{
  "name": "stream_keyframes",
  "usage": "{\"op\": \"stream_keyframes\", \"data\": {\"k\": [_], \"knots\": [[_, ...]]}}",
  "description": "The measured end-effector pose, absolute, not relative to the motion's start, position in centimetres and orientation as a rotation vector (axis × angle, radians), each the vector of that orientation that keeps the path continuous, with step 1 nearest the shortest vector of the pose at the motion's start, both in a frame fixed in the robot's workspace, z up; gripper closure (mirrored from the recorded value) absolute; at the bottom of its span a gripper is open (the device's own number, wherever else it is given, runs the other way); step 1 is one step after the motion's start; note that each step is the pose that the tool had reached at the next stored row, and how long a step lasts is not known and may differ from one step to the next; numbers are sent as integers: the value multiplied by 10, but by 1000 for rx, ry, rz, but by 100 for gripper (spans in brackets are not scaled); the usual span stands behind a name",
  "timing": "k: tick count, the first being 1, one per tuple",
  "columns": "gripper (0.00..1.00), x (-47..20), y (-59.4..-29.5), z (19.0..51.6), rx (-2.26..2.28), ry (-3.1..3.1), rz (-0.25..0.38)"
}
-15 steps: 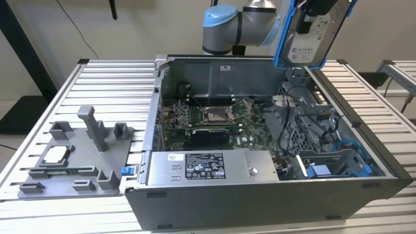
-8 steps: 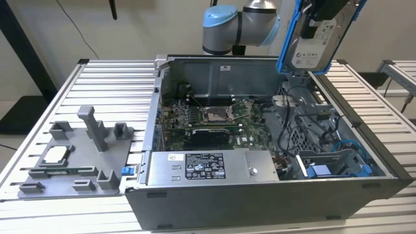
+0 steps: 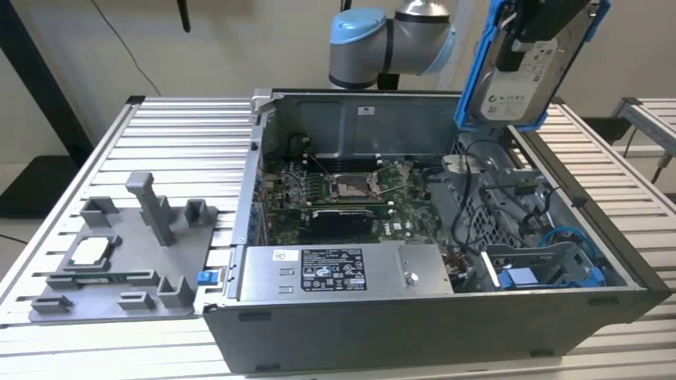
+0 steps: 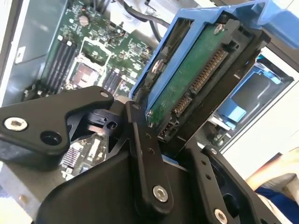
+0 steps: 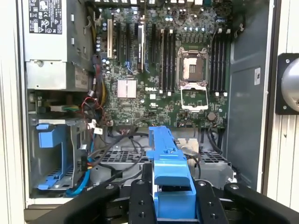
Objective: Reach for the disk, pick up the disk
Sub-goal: 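Pick up the disk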
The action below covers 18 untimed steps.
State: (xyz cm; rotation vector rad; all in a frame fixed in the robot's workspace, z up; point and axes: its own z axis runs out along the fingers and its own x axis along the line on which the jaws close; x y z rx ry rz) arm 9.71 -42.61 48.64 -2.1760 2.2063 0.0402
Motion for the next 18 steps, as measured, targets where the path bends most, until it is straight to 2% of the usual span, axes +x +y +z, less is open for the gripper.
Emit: {"op": "stream_keyframes", "data": {"k": [6,18], "knots": [[100,97,-436,486,-2190,2220,10],[100,97,-477,481,-2190,2221,9]]}}
